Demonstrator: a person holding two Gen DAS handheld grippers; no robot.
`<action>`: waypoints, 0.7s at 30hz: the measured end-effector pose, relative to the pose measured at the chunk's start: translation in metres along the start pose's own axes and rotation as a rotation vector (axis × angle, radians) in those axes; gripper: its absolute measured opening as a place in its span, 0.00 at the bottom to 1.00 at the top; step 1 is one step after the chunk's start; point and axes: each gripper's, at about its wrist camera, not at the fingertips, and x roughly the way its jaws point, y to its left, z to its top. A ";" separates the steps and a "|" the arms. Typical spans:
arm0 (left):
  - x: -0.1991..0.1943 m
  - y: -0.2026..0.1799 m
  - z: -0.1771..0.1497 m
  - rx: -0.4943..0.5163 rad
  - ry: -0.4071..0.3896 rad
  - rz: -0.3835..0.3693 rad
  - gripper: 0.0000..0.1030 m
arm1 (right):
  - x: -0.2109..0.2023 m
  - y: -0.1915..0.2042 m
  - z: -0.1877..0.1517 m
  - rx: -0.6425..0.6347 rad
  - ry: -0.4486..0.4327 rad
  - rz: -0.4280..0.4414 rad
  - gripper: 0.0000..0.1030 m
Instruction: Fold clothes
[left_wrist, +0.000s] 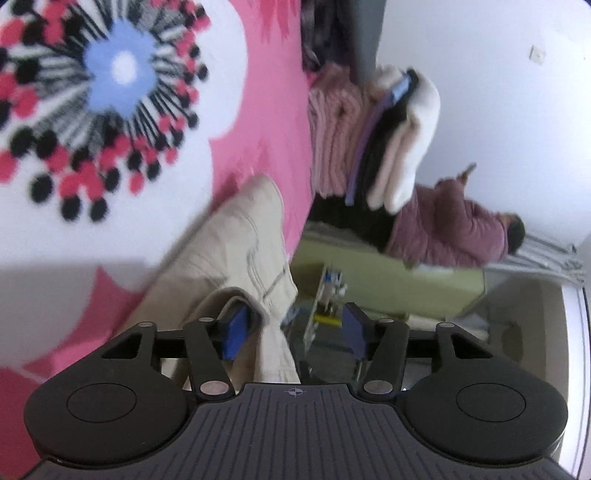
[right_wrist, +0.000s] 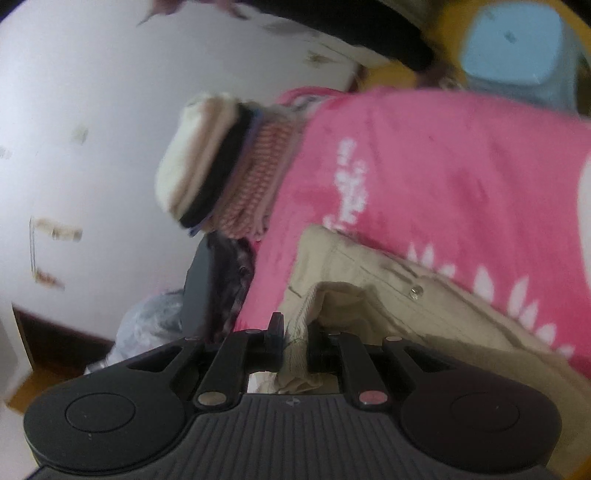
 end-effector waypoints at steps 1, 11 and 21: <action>-0.004 0.000 0.001 -0.003 -0.023 -0.008 0.56 | 0.000 -0.003 0.001 0.036 0.006 0.006 0.13; -0.026 -0.016 0.009 0.083 -0.094 -0.012 0.62 | -0.013 0.002 -0.002 0.176 0.091 0.202 0.69; -0.030 -0.004 -0.004 0.095 -0.048 0.000 0.62 | -0.003 0.012 0.005 0.215 -0.005 0.343 0.70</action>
